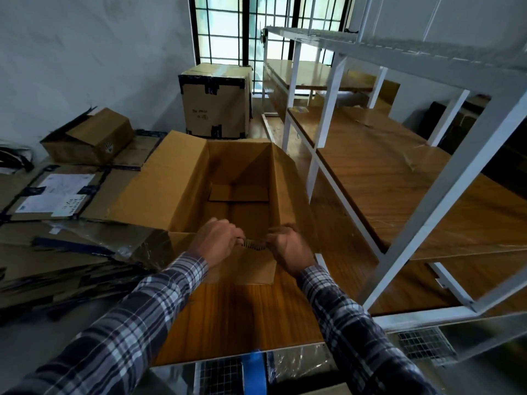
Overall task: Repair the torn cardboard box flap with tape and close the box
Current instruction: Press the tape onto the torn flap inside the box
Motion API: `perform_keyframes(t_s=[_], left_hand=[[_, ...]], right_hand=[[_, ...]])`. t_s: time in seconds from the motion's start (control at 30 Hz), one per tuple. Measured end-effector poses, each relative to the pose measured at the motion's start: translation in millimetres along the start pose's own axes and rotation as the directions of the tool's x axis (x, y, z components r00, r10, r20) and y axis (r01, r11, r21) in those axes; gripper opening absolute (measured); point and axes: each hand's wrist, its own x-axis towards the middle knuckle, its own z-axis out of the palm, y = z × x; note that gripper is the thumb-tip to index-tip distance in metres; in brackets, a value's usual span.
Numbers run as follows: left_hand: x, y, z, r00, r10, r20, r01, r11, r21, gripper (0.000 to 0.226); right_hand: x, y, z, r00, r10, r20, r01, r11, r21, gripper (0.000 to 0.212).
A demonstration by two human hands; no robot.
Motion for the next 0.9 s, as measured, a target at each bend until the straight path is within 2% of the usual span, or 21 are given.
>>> perform_keyframes(t_s=[0.1, 0.2, 0.3, 0.4, 0.5, 0.6, 0.67, 0.8, 0.87, 0.9], left_hand=[[-1, -4, -3, 1.0, 0.004, 0.011, -0.004, 1.0, -0.005, 0.024], [-9, -17, -6, 1.0, -0.013, -0.011, 0.013, 1.0, -0.02, 0.024], [-8, -17, -6, 1.0, 0.008, -0.002, -0.008, 0.999, -0.034, 0.024], [-10, -21, -7, 1.0, -0.009, -0.004, 0.009, 0.999, -0.04, 0.025], [-14, -27, -6, 0.998, -0.05, -0.027, 0.048, 0.997, -0.064, 0.024], [-15, -27, -6, 0.999, -0.05, -0.013, 0.049, 0.996, -0.07, 0.025], [-17, -35, -5, 0.996, -0.083, -0.032, 0.079, 0.992, -0.098, 0.023], [-19, -35, -7, 0.995, -0.089, -0.042, 0.088, 0.996, -0.021, 0.021], [-13, -18, -7, 0.996, -0.04, -0.079, 0.041, 0.999, 0.009, 0.025], [-10, -5, -5, 0.995, -0.004, -0.097, 0.007, 1.0, 0.03, 0.026]], right_hand=[[2, 7, -1, 0.996, 0.084, 0.029, -0.085, 0.996, 0.032, 0.028], [-1, 18, -1, 0.995, 0.104, 0.004, -0.104, 0.994, 0.013, 0.026], [-11, 20, -8, 0.976, 0.208, 0.061, -0.213, 0.971, 0.104, 0.032], [-9, 28, -3, 0.98, 0.19, 0.065, -0.193, 0.981, 0.038, 0.032], [-12, 26, -11, 0.952, 0.247, 0.181, -0.274, 0.952, 0.139, 0.033], [-12, 23, -14, 0.937, 0.266, 0.225, -0.3, 0.944, 0.133, 0.034], [-12, 30, -8, 0.949, 0.274, 0.157, -0.3, 0.937, 0.178, 0.039], [-19, 19, -9, 0.98, 0.179, 0.09, -0.184, 0.981, 0.056, 0.046], [-16, -4, -14, 0.992, 0.067, -0.108, -0.072, 0.997, -0.041, 0.042], [-10, -16, -17, 0.99, 0.009, -0.141, -0.02, 0.996, -0.082, 0.038]])
